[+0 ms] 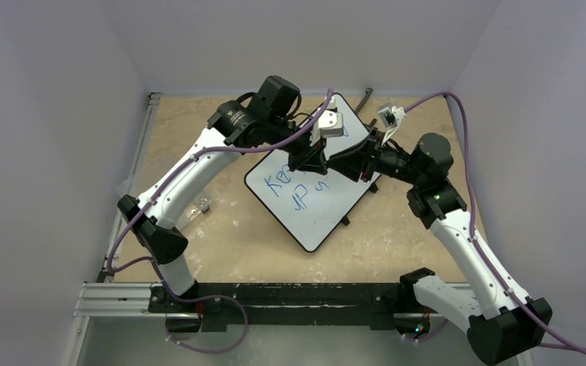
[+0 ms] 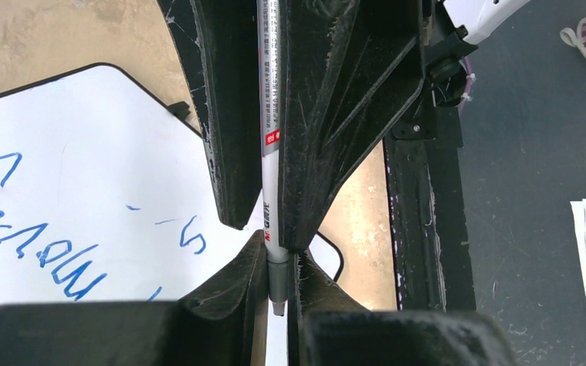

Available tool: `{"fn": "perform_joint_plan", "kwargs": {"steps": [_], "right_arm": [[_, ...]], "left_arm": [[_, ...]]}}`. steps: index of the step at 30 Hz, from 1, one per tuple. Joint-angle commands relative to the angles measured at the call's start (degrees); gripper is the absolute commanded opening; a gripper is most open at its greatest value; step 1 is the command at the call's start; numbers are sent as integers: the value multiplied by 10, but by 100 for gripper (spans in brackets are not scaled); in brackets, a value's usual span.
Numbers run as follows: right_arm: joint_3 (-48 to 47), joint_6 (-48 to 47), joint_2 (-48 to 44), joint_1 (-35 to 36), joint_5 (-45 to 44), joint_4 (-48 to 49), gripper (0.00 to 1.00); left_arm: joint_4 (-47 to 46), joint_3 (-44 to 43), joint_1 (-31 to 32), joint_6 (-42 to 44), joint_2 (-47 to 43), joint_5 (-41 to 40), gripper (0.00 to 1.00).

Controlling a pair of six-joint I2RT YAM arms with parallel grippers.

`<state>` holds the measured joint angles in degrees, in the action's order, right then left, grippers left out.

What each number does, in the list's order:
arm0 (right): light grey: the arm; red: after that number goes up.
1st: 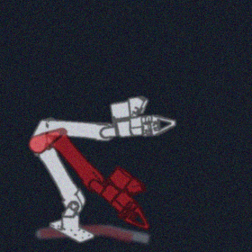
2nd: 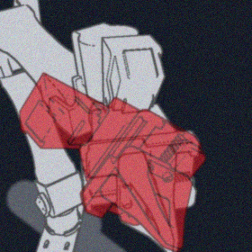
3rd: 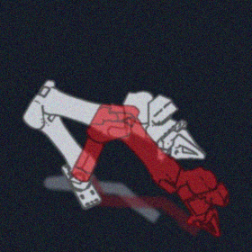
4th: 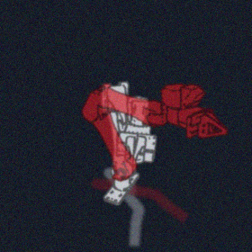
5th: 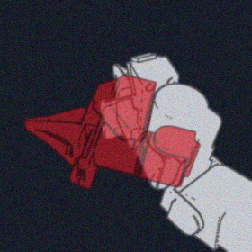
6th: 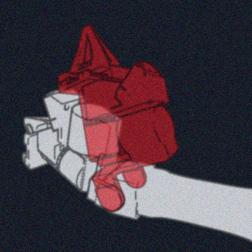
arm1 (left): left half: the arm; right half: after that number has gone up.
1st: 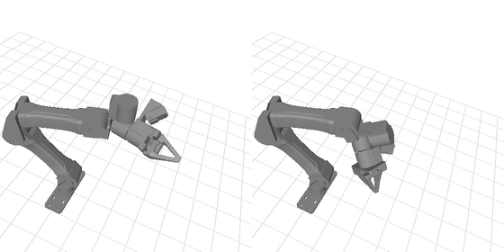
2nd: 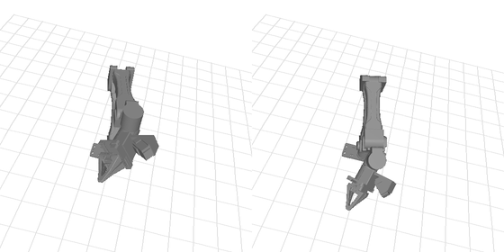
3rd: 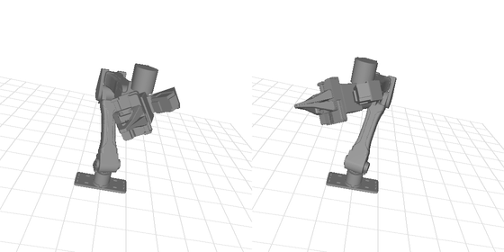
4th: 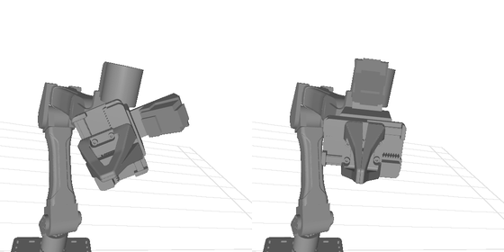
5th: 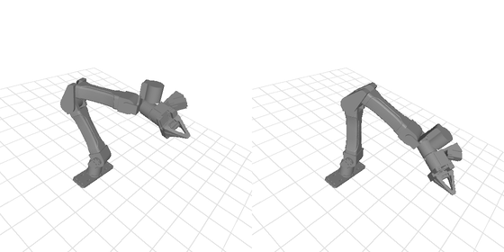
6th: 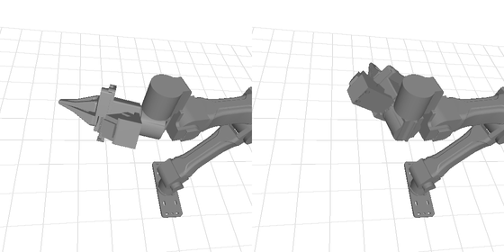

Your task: Write a sentence on the whiteboard

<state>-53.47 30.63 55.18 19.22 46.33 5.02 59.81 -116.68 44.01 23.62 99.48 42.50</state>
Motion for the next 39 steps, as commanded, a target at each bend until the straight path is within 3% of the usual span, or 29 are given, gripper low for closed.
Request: {"fn": "perform_joint_plan", "kwargs": {"steps": [1, 10, 12, 18, 23, 27, 33, 39], "right_arm": [[0, 23, 12, 1, 11, 42, 28], [17, 25, 12, 0, 21, 55, 2], [23, 25, 7, 0, 24, 61, 0], [30, 17, -3, 1, 7, 54, 0], [61, -4, -44, 1, -146, 60, 0], [125, -4, -59, 1, -245, 102, 0], [207, 0, -61, 1, -308, 162, 0], [225, -4, -38, 0, -304, 178, 0]], "left_arm": [[3, -23, 5, 18, 1, 5, 0], [-2, -21, 6, 17, -2, -13, 0], [-9, -16, 6, 12, -6, -28, 10], [-51, 36, 6, 0, -46, -72, 55], [-90, 100, -14, -44, -101, -100, 66], [-164, 191, -84, -144, -160, -75, 70], [-214, 275, -179, -281, -182, -144, 72], [-293, 323, -256, -376, -143, -51, 72]]}}
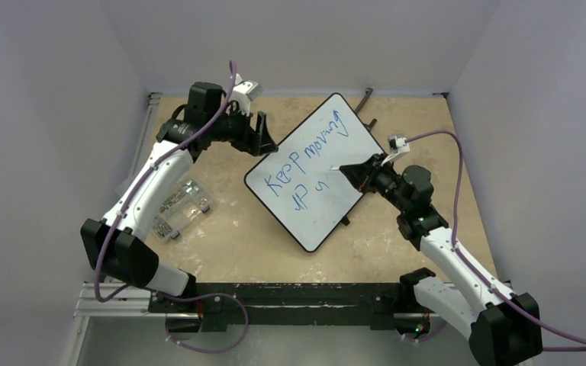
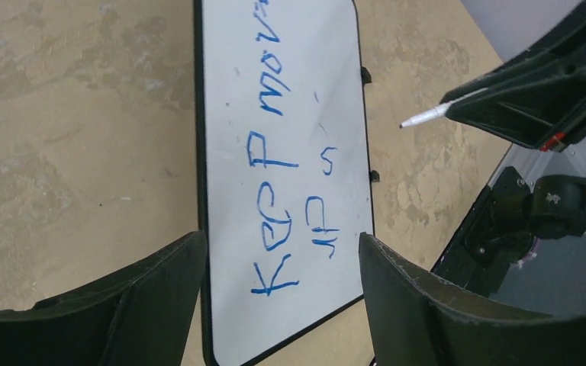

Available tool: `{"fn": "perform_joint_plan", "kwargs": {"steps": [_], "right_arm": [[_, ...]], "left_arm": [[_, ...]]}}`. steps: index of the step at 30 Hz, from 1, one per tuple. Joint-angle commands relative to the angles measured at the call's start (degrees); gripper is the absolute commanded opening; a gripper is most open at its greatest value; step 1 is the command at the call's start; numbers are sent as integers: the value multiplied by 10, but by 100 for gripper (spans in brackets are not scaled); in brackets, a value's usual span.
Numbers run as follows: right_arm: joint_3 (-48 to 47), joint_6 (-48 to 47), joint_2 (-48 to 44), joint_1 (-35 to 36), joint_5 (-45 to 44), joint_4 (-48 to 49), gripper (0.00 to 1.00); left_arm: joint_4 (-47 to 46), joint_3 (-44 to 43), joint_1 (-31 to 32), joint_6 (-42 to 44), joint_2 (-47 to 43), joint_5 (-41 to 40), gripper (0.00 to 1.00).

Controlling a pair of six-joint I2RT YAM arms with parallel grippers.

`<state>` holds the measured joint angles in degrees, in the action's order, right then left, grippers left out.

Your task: Write a sentence on the whiteboard

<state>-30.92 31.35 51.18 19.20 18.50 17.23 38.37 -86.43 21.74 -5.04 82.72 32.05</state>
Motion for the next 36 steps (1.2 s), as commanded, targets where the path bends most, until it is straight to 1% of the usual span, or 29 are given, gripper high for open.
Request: {"fn": "perform_joint_plan", "kwargs": {"steps": [1, 4, 8, 10, 13, 16, 19, 22, 27, 28, 30, 32, 35, 36], "right_arm": [[0, -12, 2, 1, -28, 56, 0], [-2, -14, 1, 1, -29, 54, 0], [-8, -24, -1, 1, -26, 43, 0], [-9, -33, -6, 1, -31, 32, 0], [0, -39, -14, 1, -40, 28, 0], [8, -33, -15, 1, -39, 36, 0], [11, -27, -14, 1, -32, 36, 0], [9, -28, -17, 1, -33, 33, 0], [10, -28, -17, 1, -24, 41, 0], [12, -26, -18, 1, -19, 48, 0], [20, -20, -21, 1, -19, 62, 0], [27, -20, -21, 0, -27, 68, 0], [42, -16, -19, 0, -45, 77, 0], [46, -14, -18, 0, -49, 81, 0]], "left_arm": [[-82, 19, -35, -88, 35, 61, 72], [-80, 1, -40, -81, 76, 65, 70], [-107, -13, -56, -102, 124, 92, 68], [-102, -26, -59, -103, 146, 100, 65], [-98, -38, -60, -100, 172, 114, 61], [-96, -47, -61, -102, 197, 122, 60], [-99, -50, -61, -103, 217, 157, 57], [-106, -49, -61, -109, 229, 175, 53], [-126, -40, -58, -122, 244, 199, 43], [-132, -38, -56, -127, 245, 205, 39], [-136, -40, -53, -130, 249, 218, 27], [-135, -47, -49, -129, 252, 225, 20], [-129, -58, -46, -125, 254, 231, 17], [-129, -62, -46, -124, 255, 232, 14]]}}
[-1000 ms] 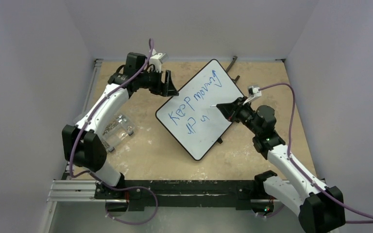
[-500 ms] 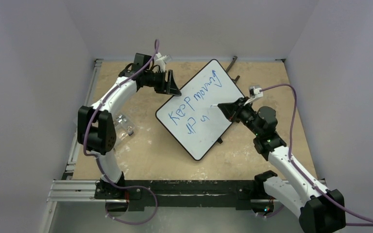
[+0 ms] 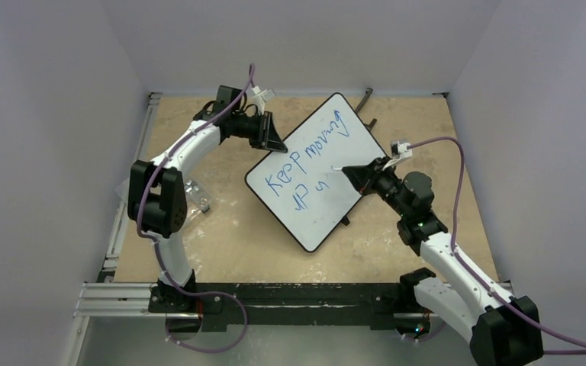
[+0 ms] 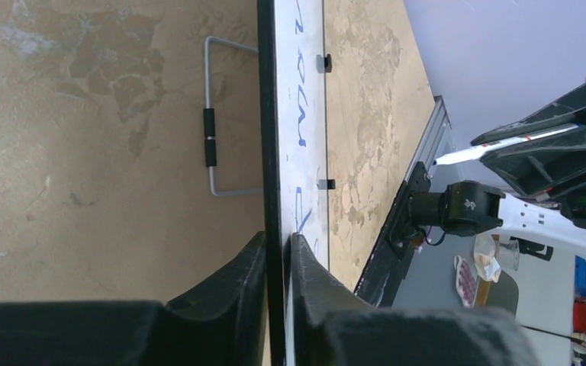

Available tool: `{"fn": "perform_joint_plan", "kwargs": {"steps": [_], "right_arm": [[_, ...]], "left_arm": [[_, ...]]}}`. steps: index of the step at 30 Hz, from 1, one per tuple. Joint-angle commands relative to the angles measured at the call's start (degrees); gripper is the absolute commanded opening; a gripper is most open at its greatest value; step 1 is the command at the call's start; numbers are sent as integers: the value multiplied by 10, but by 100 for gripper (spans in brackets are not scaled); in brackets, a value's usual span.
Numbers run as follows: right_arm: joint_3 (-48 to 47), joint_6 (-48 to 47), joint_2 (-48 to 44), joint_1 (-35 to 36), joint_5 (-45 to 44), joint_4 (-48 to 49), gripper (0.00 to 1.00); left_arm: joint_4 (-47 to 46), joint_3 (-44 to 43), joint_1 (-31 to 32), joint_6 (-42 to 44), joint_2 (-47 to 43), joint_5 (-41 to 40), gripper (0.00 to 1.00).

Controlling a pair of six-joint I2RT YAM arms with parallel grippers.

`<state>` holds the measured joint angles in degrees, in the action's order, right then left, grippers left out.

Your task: Write a sentence on the whiteboard

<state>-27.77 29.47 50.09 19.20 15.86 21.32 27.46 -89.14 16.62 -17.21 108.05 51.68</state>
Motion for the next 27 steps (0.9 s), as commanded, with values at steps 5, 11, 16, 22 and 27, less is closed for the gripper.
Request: {"fn": "perform_joint_plan", "kwargs": {"steps": [5, 11, 16, 22, 27], "right_arm": [[36, 5, 6, 1, -34, 71, 0], [74, -12, 15, 1, -39, 143, 0], [113, -37, 23, 1, -91, 209, 0], [131, -47, 68, 1, -136, 279, 0], [116, -50, 119, 1, -132, 314, 0]], "left_arm": [[-6, -58, 5, 5, 8, 42, 0], [56, -119, 7, 41, 25, 39, 0], [81, -146, 9, 52, 32, 30, 0], [103, -159, 15, 69, 37, 19, 0], [108, -159, 18, 74, 35, 16, 0]]}}
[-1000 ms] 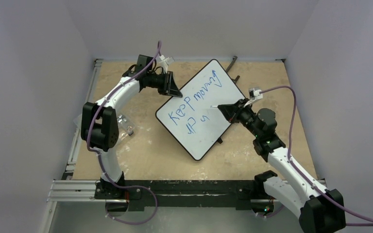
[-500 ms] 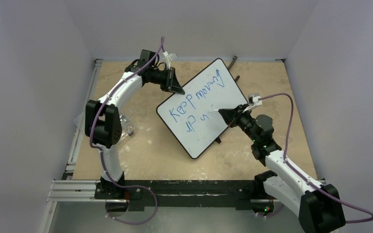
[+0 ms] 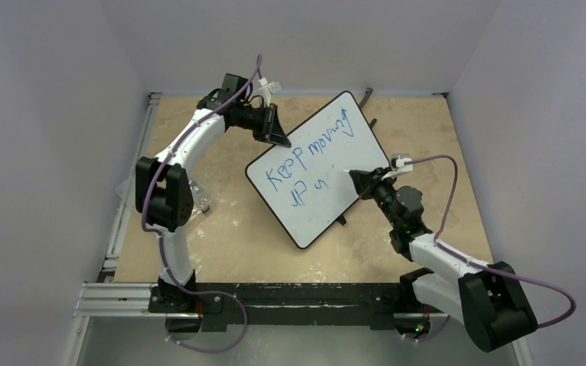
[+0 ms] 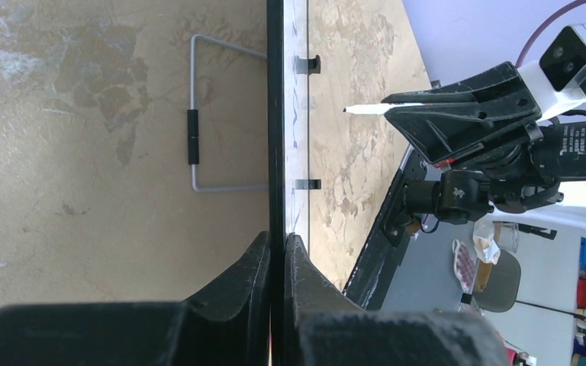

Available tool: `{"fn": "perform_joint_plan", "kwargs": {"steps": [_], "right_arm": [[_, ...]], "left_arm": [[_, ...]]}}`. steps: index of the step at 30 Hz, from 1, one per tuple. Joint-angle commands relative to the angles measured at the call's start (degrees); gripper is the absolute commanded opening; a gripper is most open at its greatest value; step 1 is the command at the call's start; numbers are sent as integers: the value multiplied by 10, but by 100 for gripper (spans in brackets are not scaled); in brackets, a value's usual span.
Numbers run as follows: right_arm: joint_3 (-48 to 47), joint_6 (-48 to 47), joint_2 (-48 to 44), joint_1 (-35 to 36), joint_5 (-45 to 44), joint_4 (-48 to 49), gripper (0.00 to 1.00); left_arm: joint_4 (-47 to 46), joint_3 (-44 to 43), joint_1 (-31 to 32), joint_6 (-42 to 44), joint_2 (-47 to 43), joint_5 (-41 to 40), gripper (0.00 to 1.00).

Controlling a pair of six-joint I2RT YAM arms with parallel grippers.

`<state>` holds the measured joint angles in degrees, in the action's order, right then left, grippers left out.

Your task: Write a sentence on the whiteboard

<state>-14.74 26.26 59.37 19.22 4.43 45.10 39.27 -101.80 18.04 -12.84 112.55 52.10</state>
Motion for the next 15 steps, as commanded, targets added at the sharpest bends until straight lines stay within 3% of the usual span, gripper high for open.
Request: {"fn": "perform_joint_plan", "kwargs": {"steps": [1, 15], "right_arm": [[-18, -18, 35, 1, -16, 81, 0], [-64, -8, 125, 1, 5, 123, 0]], "left_arm": [[-8, -32, 5, 32, -10, 10, 0], [9, -38, 12, 47, -10, -4, 0]]}}
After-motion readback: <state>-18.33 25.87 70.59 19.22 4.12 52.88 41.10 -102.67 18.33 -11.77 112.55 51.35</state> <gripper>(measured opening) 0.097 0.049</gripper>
